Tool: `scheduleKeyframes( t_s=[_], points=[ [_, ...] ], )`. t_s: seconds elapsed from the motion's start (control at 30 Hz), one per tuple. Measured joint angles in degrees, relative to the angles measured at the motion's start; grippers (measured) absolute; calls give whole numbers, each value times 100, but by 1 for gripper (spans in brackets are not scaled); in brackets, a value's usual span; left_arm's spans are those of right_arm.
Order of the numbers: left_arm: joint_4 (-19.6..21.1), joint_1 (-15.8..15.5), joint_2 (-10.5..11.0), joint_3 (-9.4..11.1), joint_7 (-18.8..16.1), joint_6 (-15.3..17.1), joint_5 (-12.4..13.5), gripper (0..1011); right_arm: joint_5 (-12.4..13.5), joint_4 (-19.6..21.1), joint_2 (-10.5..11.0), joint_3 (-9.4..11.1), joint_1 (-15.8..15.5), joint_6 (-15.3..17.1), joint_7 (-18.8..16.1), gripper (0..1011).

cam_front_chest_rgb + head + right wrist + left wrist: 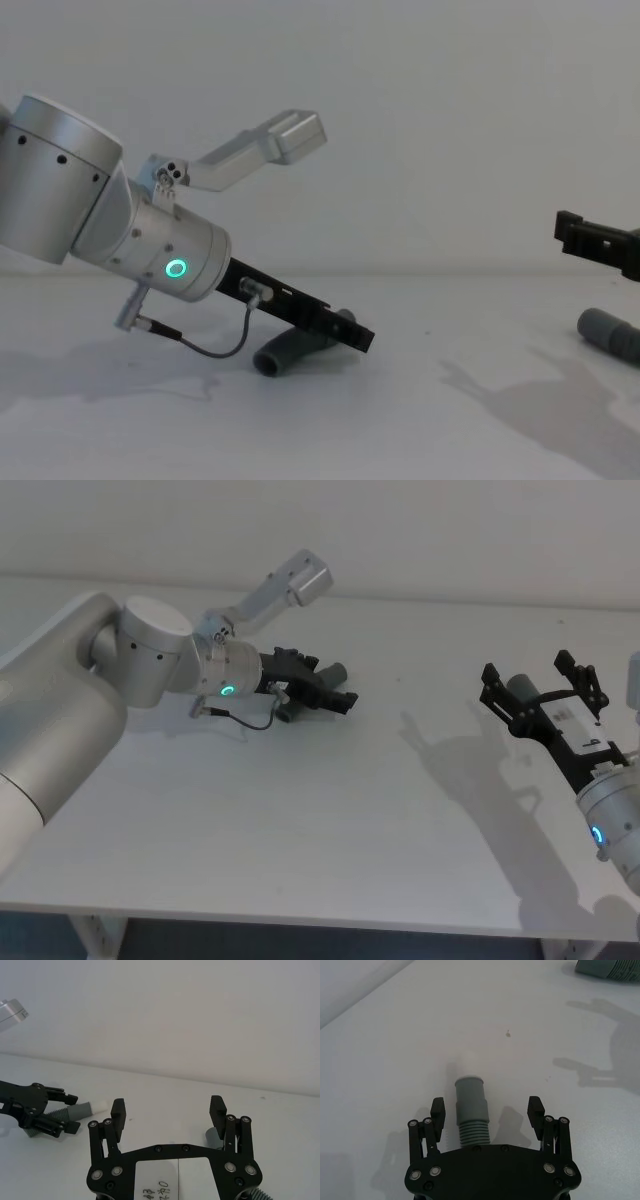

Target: Use both hands to pick up one end of the pipe from the table, align the ends, and insert them.

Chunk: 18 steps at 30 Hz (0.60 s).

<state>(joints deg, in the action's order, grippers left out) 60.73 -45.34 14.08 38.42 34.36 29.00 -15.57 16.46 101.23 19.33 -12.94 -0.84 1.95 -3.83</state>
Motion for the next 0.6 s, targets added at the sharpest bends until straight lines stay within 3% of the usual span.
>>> scheduleKeyframes(
  t_s=[0.6],
  points=[
    [-147,-47,-67,42,62,-60,-21,1001,0,0,0,0,0,0,0,1001]
  ],
)
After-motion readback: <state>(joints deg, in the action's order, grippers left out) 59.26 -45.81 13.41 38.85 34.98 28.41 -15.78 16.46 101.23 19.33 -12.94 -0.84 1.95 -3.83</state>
